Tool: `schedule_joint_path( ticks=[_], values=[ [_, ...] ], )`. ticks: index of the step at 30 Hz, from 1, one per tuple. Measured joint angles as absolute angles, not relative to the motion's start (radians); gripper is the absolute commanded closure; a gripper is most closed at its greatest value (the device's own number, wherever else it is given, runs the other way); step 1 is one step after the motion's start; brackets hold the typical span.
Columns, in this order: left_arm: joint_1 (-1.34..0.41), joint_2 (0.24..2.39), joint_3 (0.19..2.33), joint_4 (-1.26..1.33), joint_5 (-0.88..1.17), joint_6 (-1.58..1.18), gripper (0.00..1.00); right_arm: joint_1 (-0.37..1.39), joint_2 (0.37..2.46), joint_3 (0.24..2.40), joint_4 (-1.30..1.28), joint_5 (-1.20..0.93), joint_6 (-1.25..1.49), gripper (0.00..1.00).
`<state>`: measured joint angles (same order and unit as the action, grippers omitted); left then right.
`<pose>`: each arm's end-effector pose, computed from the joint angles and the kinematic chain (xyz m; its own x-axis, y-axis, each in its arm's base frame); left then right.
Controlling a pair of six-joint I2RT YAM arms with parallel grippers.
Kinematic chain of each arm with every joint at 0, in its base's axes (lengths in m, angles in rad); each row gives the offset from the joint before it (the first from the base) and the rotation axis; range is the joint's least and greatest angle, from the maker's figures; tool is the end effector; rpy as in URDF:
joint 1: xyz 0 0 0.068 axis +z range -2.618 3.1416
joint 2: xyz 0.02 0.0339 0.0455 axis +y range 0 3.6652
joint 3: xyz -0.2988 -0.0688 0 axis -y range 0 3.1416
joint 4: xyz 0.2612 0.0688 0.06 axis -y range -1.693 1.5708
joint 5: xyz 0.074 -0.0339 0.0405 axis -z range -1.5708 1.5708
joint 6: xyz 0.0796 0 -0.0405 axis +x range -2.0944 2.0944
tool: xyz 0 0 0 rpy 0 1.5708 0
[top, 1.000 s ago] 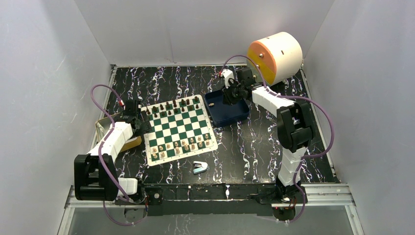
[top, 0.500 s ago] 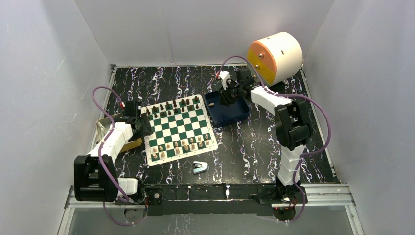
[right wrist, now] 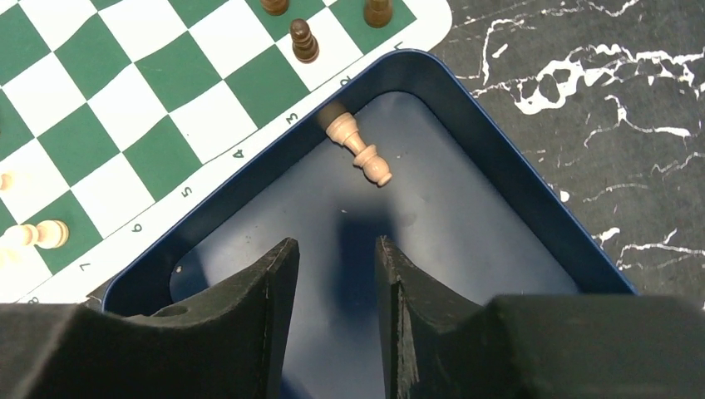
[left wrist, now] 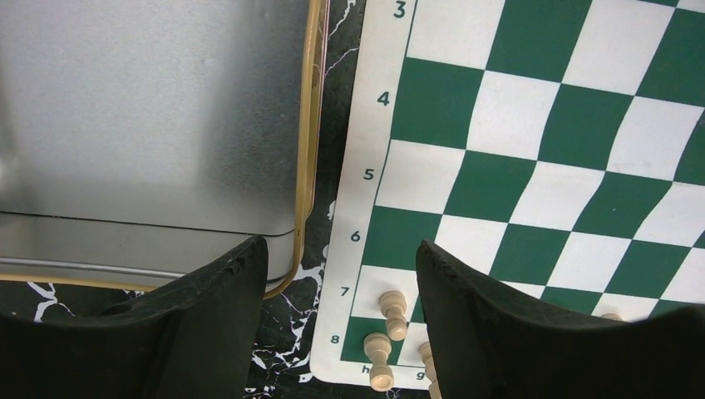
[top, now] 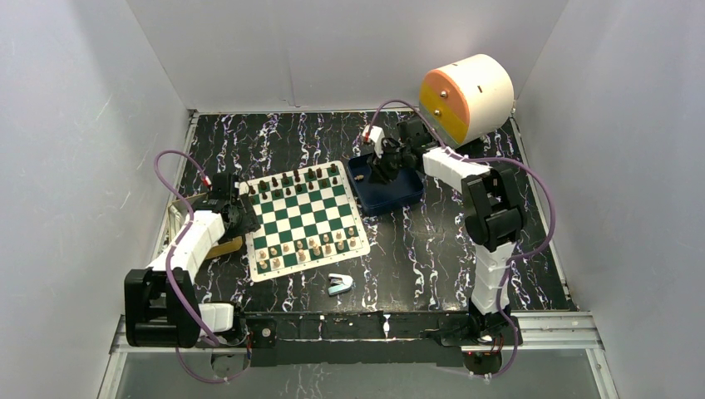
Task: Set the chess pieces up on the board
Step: Adjust the storage box at the center of the board, then pick up the chess piece from the storage box.
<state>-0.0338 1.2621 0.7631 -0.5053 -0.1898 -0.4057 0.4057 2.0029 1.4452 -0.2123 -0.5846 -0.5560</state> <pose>0.2693 0.0059 0.1975 -0.7480 -0.3625 -0.5559 -0.3953 0.9162 -0.0655 0.4414 0.2374 0.1998 -0.1774 -0.5552 -0.8125 -0.9263 0.3730 -0.0526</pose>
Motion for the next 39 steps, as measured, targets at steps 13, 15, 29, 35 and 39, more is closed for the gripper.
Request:
schedule_joint_path(
  ticks=[13,15,29,35,39],
  values=[
    [-0.034,1.137,0.828,-0.5,-0.136,-0.358,0.32,0.406,2.127,1.564,-0.251,-0.697,-0.759,0.48],
    [-0.034,1.099,0.827,-0.488,-0.1,-0.348,0.32,0.406,2.147,1.575,-0.263,-0.705,-0.778,0.48],
    [-0.034,0.96,0.698,-0.398,0.056,-0.335,0.33,0.406,2.196,1.615,-0.339,-0.752,-0.955,0.45],
    [-0.034,0.96,0.696,-0.388,0.075,-0.332,0.33,0.409,2.242,1.654,-0.359,-0.751,-0.993,0.45],
    [-0.034,0.96,0.696,-0.385,0.085,-0.332,0.33,0.412,2.249,1.666,-0.366,-0.748,-1.012,0.45]
  ],
)
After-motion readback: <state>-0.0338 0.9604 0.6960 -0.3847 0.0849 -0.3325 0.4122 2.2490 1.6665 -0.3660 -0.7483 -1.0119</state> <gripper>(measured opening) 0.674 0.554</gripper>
